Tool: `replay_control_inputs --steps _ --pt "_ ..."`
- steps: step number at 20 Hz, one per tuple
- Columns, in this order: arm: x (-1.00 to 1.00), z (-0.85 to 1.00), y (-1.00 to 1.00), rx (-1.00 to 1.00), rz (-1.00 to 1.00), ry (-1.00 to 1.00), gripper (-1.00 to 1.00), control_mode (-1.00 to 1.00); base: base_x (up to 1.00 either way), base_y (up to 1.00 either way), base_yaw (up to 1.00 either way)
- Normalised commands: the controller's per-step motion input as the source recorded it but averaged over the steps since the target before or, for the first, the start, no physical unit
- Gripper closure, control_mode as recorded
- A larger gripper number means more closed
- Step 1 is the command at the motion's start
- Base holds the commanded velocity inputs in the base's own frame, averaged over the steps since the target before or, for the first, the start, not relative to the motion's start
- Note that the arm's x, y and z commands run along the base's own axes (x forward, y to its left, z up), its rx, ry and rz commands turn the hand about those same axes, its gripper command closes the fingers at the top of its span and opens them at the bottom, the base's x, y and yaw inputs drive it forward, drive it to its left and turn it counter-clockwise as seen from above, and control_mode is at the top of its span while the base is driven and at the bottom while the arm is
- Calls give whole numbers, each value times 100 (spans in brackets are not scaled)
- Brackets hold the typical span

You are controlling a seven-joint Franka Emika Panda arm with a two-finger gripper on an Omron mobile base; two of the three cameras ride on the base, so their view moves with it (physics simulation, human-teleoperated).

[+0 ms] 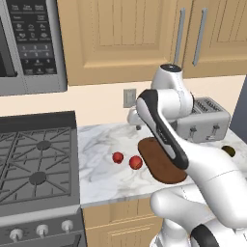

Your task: Place the avocado, onion, tomato, and bell pepper on the cutting board.

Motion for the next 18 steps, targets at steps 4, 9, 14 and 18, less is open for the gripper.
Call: replay_control_inputs --steps 4,9,14,18 --pt "4 -35 12 0 0 1 -100 -100 0 0 0" --pt "6 -42 0 0 0 0 -100 -100 0 0 0" --pt "15 -44 0 0 0 1 -100 -100 0 0 0" --pt "35 -38 0 0 0 6 -100 -100 0 0 0"
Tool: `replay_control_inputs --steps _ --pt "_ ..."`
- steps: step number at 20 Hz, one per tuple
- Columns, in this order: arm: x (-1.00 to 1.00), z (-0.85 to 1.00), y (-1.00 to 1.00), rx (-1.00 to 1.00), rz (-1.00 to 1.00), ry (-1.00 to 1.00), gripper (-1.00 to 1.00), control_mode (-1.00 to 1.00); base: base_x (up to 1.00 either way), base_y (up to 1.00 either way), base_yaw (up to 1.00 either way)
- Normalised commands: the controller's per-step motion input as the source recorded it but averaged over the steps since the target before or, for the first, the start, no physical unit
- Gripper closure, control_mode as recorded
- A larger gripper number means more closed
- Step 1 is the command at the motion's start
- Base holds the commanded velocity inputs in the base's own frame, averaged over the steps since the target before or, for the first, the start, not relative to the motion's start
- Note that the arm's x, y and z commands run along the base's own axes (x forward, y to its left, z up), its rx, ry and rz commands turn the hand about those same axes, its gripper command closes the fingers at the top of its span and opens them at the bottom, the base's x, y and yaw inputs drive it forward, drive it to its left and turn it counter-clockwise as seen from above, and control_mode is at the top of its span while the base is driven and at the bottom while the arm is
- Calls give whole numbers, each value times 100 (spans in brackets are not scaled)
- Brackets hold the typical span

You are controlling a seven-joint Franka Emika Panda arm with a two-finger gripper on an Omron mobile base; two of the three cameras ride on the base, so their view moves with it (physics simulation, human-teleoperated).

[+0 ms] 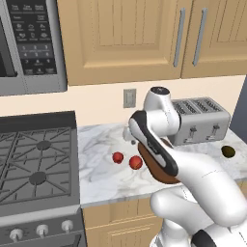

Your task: Place the avocado, onion, tomato, and bell pepper on the cutting board.

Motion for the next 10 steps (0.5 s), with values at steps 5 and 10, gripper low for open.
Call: replay_control_inputs --steps 5,10 --pt "35 -27 0 0 0 7 -100 -100 0 0 0" --pt "17 -25 0 0 0 7 -100 -100 0 0 0"
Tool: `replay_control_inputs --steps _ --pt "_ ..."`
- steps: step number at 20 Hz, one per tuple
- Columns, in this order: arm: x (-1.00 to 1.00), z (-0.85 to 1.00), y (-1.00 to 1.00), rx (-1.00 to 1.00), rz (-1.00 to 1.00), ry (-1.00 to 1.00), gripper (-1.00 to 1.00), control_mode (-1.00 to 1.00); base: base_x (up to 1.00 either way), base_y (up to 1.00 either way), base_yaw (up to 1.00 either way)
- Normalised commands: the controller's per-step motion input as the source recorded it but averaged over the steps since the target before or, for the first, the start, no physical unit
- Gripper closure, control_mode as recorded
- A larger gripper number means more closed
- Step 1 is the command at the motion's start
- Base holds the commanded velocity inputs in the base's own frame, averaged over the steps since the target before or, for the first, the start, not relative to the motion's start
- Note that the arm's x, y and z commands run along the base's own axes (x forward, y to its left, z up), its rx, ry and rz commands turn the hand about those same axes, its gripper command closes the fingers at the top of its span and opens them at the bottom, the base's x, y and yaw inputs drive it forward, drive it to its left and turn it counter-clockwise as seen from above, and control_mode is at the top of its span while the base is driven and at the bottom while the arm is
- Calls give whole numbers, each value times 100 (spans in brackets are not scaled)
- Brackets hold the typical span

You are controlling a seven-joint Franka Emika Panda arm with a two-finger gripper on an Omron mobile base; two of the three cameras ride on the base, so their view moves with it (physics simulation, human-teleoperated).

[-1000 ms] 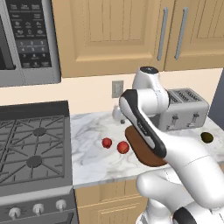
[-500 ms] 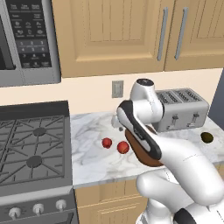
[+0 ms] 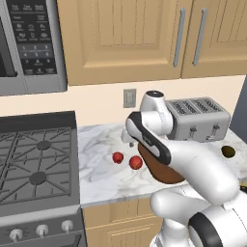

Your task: Place the avocado, onion, tomato, and bell pepper on the cutting board.

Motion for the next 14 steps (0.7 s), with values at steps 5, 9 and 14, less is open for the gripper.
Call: replay_control_inputs --steps 5,9,14 --pt "13 -29 0 0 0 8 -100 -100 0 0 0" --pt "15 -31 0 0 0 5 -100 -100 0 0 0" --pt "12 -29 0 0 0 1 -100 -100 0 0 0"
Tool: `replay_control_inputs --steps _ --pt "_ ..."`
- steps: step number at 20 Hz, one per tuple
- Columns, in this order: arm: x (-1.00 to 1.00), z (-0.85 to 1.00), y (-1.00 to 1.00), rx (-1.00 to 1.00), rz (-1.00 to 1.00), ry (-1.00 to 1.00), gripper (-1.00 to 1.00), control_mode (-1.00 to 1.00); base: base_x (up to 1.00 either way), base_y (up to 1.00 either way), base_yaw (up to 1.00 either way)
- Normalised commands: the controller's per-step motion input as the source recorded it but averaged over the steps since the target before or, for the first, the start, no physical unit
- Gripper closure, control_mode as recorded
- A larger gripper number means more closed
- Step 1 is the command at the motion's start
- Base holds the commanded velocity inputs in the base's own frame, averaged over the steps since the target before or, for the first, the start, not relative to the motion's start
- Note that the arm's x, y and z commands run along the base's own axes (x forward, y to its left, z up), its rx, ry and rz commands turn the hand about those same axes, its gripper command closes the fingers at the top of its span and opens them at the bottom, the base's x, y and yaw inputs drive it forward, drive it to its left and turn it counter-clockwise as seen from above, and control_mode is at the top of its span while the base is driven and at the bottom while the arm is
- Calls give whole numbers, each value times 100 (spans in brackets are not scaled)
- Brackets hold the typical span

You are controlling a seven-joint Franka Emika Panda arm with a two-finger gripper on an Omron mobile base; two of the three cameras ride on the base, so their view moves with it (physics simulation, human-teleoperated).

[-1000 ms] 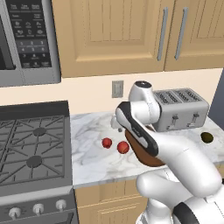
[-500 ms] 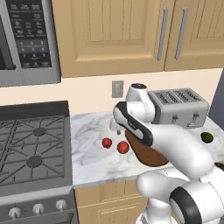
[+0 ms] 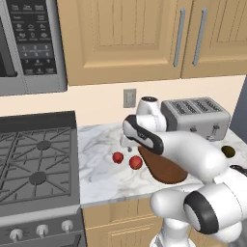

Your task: Place the avocado, onion, tomato, and bell pepper on the cutting board.

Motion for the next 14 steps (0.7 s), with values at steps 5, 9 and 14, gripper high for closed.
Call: replay_control_inputs --steps 5,9,14 --pt "12 -30 0 0 0 1 -100 -100 0 0 0" --pt "8 -30 0 0 0 1 -100 -100 0 0 0" --pt "6 -31 0 0 0 3 -100 -100 0 0 0"
